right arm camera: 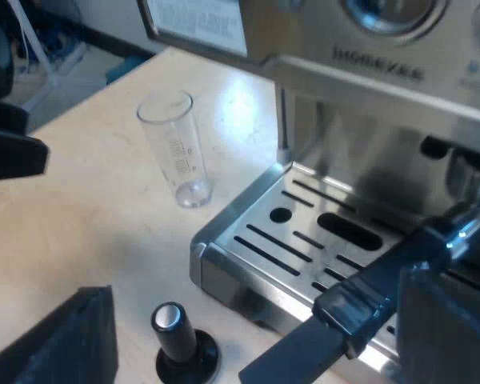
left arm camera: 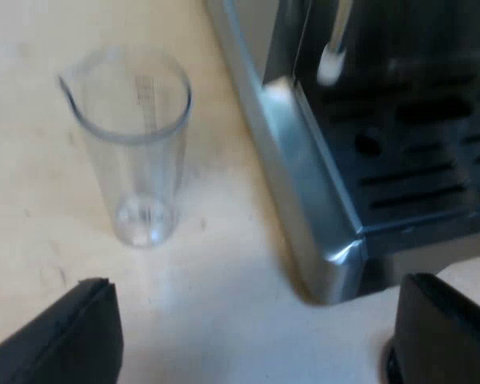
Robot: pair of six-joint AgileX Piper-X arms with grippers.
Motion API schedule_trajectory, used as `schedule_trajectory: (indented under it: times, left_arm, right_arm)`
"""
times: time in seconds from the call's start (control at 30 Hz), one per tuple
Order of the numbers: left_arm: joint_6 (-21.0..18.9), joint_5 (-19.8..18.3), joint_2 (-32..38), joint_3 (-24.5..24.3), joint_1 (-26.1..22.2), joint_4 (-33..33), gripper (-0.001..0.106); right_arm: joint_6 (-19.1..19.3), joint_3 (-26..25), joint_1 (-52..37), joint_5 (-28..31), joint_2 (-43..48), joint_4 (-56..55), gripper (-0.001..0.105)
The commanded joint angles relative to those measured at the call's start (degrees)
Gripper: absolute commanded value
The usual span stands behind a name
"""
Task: Pour the beans into the coffee machine
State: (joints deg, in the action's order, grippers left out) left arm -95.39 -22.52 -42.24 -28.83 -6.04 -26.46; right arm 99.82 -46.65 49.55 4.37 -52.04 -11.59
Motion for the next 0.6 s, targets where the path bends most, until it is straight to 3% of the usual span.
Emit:
schedule_trajectory:
  times: [0.03, 0.27, 0.43, 0.6]
  left_arm:
    - [-0.2, 0.3, 4.2, -0.4, 0.3, -0.6, 0.072]
    - [-1.0, 3.2, 12.2, -4.4, 1.2, -2.3, 0.072]
    - [-1.3, 3.4, 12.3, -9.6, 1.2, -3.4, 0.072]
    - [-1.3, 4.6, 12.3, -14.4, 1.2, -3.4, 0.072]
  right_arm:
    - [0.2, -0.6, 0.2, 1.5, 3.1, -2.7, 0.072]
    - [-1.0, -3.3, 0.0, 6.7, 9.5, -13.9, 0.072]
    - [-0.8, -6.8, -0.2, 10.1, 10.0, -18.2, 0.072]
    - [-0.7, -10.8, -7.5, 9.7, 10.0, -19.7, 0.069]
